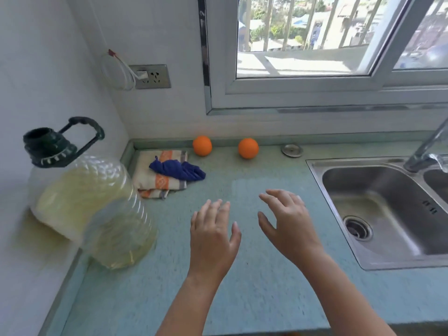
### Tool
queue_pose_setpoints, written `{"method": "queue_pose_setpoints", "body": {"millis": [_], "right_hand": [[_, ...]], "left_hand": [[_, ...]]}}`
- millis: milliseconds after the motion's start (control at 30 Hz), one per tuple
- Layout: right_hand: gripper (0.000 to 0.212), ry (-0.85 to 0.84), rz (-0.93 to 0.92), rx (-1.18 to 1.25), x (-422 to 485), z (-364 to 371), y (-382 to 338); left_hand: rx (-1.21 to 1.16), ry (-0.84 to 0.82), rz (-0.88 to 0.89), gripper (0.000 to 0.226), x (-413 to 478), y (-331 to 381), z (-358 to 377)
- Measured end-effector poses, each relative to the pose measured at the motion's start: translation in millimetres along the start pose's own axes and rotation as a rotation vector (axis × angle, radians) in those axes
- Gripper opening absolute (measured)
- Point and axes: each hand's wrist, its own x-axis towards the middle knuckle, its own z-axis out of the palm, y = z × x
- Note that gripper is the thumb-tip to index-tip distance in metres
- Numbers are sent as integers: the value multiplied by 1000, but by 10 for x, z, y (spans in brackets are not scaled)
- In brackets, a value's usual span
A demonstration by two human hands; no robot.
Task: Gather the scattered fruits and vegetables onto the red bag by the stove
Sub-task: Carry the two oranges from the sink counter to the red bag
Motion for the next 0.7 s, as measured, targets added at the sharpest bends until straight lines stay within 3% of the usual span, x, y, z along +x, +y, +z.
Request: {"method": "queue_pose_setpoints", "body": {"millis": [700], "right_hand": [[40,-115,66,-31,1580,1091,622]], "left_hand": [[36,-47,-22,48,1668,-897,921]]}}
